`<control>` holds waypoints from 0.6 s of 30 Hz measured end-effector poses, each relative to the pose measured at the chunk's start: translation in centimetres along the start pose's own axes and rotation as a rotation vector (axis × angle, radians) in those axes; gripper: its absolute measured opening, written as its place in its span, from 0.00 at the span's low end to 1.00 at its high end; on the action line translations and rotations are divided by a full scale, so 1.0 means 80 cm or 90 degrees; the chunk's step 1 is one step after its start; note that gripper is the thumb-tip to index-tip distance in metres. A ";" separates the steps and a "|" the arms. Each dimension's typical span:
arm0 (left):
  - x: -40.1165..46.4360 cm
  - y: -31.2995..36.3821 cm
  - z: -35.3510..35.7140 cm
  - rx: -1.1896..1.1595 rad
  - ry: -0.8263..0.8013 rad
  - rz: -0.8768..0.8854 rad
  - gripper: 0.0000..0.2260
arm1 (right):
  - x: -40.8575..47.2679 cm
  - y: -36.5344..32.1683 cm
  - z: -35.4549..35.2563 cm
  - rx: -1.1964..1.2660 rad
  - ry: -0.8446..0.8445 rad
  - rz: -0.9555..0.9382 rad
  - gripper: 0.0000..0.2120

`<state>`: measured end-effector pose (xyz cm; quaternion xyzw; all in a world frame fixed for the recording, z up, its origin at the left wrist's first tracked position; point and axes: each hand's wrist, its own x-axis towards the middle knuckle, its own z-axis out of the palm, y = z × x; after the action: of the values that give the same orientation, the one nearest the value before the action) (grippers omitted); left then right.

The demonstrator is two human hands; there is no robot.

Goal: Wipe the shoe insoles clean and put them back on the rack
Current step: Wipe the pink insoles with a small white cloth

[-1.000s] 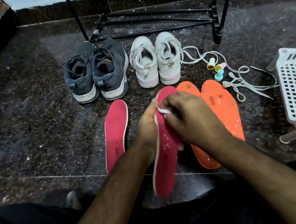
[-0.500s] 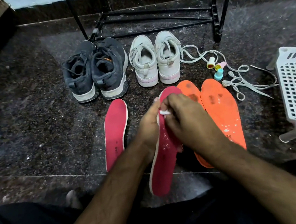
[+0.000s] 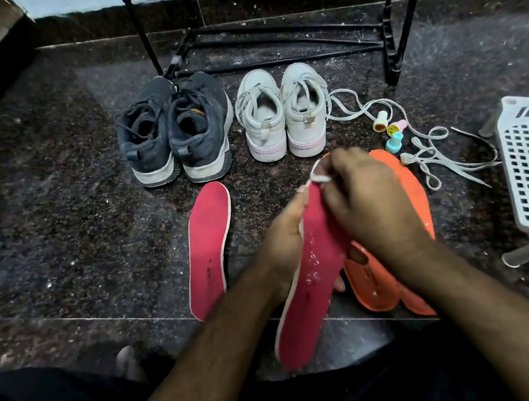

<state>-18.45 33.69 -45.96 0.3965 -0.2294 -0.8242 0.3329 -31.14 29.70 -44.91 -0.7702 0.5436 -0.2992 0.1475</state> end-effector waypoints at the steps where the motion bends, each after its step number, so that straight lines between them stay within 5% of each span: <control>1: 0.000 -0.003 0.004 0.032 -0.002 -0.004 0.32 | 0.008 0.006 -0.007 -0.012 0.021 0.021 0.07; 8: 0.007 0.004 -0.009 -0.143 0.068 0.077 0.30 | -0.028 -0.036 0.022 0.011 -0.097 -0.050 0.07; 14: -0.001 -0.011 0.015 0.019 0.010 -0.017 0.34 | 0.009 0.008 -0.008 -0.042 0.019 0.016 0.06; 18: 0.003 0.001 0.007 -0.138 0.038 0.071 0.31 | -0.022 -0.024 0.011 0.010 -0.042 -0.038 0.06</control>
<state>-19.02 33.50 -45.71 0.3693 -0.1502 -0.8123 0.4257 -29.56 31.92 -45.09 -0.7943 0.5128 -0.2823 0.1622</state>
